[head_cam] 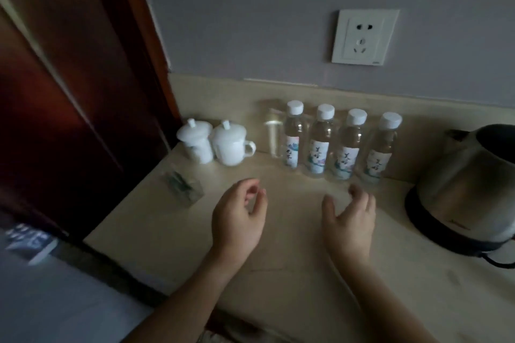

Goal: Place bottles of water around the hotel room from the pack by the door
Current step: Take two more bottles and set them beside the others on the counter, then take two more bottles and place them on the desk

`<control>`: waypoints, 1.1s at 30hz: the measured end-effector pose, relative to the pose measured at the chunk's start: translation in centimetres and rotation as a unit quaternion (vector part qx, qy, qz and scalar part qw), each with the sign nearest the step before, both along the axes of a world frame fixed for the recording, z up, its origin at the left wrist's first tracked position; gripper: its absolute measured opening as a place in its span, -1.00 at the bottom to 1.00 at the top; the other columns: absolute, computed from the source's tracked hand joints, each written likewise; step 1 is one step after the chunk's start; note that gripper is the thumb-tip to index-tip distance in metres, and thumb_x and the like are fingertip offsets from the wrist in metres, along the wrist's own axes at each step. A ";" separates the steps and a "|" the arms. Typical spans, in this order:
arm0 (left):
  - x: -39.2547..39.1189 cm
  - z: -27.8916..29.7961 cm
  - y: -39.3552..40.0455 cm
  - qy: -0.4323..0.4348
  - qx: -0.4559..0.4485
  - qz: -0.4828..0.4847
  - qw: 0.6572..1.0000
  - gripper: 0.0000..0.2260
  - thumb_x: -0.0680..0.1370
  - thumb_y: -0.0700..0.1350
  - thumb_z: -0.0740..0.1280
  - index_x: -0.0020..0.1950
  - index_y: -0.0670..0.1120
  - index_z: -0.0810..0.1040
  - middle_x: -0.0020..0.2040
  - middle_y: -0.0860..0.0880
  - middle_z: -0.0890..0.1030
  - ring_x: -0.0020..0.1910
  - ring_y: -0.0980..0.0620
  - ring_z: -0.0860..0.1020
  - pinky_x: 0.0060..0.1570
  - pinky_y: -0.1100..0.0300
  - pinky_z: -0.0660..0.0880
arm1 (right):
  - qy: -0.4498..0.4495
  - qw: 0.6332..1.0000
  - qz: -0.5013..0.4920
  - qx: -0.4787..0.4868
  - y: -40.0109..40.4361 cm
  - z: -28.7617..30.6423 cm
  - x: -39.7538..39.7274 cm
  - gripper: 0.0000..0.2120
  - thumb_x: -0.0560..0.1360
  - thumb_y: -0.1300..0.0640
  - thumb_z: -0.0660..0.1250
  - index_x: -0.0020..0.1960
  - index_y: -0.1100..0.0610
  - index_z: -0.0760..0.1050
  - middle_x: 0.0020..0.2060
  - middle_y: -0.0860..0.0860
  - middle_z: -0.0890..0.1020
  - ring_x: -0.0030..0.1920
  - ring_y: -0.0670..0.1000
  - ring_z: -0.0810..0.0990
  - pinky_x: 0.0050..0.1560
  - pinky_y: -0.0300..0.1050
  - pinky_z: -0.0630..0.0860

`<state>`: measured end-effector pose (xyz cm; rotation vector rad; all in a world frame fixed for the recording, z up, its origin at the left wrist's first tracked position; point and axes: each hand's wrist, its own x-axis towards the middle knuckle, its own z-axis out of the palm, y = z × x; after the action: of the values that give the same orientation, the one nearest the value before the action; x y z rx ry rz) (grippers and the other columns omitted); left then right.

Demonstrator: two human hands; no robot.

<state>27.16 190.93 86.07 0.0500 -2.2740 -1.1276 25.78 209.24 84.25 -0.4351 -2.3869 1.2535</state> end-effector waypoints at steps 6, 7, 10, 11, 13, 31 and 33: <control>10.1 5.2 -11.3 0.074 -0.029 0.194 0.978 -0.84 0.51 -0.03 0.34 -0.07 -0.09 0.64 -0.21 0.04 0.64 -0.22 0.12 0.57 -0.19 0.28 0.49 | 0.088 0.943 0.322 -0.015 -14.7 4.8 4.4 -0.79 0.50 0.06 0.35 0.11 0.08 0.58 -0.18 -0.09 0.59 -0.15 -0.06 0.57 -0.13 -0.18 0.44; 12.0 5.5 -13.6 0.067 -0.012 0.231 0.971 -0.87 0.51 -0.04 0.35 -0.07 -0.07 0.64 -0.20 0.05 0.63 -0.20 0.13 0.58 -0.18 0.27 0.50 | 0.089 0.925 0.369 -0.013 -17.5 5.6 5.3 -0.81 0.50 0.05 0.35 0.09 0.07 0.58 -0.19 -0.08 0.60 -0.19 -0.05 0.57 -0.16 -0.15 0.46; 18.2 5.8 -20.0 0.060 0.016 0.334 0.940 -0.98 0.52 -0.11 0.40 -0.10 -0.02 0.63 -0.20 0.08 0.65 -0.19 0.14 0.60 -0.16 0.26 0.52 | 0.069 0.867 0.493 -0.016 -25.3 7.0 8.5 -0.85 0.54 0.06 0.35 0.09 0.04 0.57 -0.18 -0.11 0.59 -0.22 -0.12 0.55 -0.19 -0.25 0.45; 20.6 5.8 -21.9 0.054 0.026 0.368 0.928 -0.98 0.52 -0.11 0.41 -0.10 0.00 0.63 -0.20 0.10 0.64 -0.19 0.14 0.60 -0.17 0.26 0.51 | 0.059 0.844 0.533 -0.021 -27.9 7.3 9.9 -0.85 0.54 0.05 0.35 0.10 0.02 0.55 -0.17 -0.14 0.59 -0.20 -0.17 0.56 -0.19 -0.30 0.44; 25.0 5.6 -25.2 0.042 0.053 0.430 0.901 -0.97 0.51 -0.10 0.41 -0.11 0.04 0.62 -0.18 0.12 0.64 -0.15 0.14 0.60 -0.18 0.32 0.48 | 0.044 0.801 0.596 -0.024 -32.9 7.4 12.8 -0.84 0.53 0.03 0.35 0.09 0.01 0.54 -0.18 -0.16 0.61 -0.16 -0.19 0.58 -0.16 -0.24 0.50; 41.5 5.2 -51.9 -0.002 0.116 0.491 0.864 -0.85 0.49 -0.07 0.43 0.05 0.06 0.60 -0.08 0.16 0.64 -0.07 0.13 0.61 -0.04 0.14 0.61 | 0.006 0.692 0.722 -0.024 -65.0 7.4 24.8 -0.78 0.47 0.04 0.43 0.10 0.03 0.56 -0.10 -0.11 0.66 -0.03 -0.08 0.63 0.05 0.00 0.60; 41.3 5.3 -54.1 -0.007 0.118 0.479 0.870 -0.84 0.50 -0.07 0.43 0.06 0.09 0.57 -0.07 0.17 0.63 -0.06 0.14 0.60 -0.04 0.16 0.60 | 0.002 0.694 0.720 -0.027 -67.1 7.5 24.4 -0.79 0.46 0.04 0.43 0.08 -0.01 0.54 -0.10 -0.12 0.65 -0.03 -0.09 0.62 0.05 -0.01 0.60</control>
<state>68.51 136.82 91.39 1.1459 -1.6953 -0.8087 50.23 142.18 91.71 1.7977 -2.4780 1.7212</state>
